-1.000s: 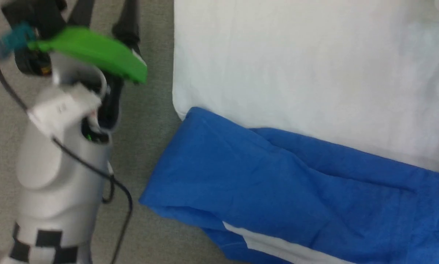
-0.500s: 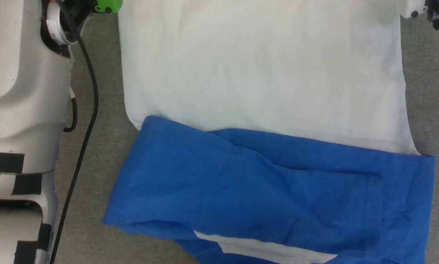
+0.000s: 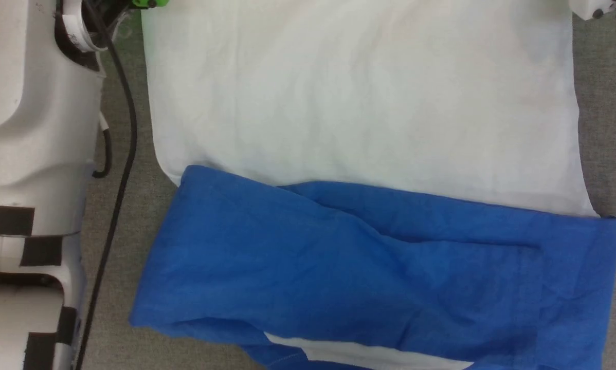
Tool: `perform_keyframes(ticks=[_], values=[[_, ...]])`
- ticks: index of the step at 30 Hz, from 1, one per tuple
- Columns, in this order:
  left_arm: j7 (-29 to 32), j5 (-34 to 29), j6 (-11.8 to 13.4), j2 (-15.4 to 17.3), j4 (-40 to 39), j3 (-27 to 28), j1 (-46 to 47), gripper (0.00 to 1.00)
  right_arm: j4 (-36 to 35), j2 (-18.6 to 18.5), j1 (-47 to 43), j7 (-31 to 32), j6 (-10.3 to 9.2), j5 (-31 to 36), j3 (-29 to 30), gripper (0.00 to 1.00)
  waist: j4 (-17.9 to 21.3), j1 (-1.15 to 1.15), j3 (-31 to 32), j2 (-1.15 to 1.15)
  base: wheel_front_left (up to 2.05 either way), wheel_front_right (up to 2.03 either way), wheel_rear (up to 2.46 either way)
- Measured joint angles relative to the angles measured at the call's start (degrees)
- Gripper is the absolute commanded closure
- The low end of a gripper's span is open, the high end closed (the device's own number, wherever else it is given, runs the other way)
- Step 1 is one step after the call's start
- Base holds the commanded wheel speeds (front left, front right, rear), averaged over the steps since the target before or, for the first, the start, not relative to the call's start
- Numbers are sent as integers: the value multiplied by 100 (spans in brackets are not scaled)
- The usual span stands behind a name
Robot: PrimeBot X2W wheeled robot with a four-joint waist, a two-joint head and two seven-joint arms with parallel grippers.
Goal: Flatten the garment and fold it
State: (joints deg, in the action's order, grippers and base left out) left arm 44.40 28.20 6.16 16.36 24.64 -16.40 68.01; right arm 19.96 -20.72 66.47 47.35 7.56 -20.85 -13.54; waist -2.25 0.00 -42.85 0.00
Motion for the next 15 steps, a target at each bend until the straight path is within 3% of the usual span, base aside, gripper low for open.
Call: perform_keyframes(ticks=[8,15], values=[[-1306,193,407,-205,23,587,9,100,113,24,239,-520,1,203,240,100,-44,0,46,0,0,0,0],[-2326,94,313,-209,59,665,519,100,288,132,791,-1146,3,572,422,100,-41,0,0,0,0,0,0]])
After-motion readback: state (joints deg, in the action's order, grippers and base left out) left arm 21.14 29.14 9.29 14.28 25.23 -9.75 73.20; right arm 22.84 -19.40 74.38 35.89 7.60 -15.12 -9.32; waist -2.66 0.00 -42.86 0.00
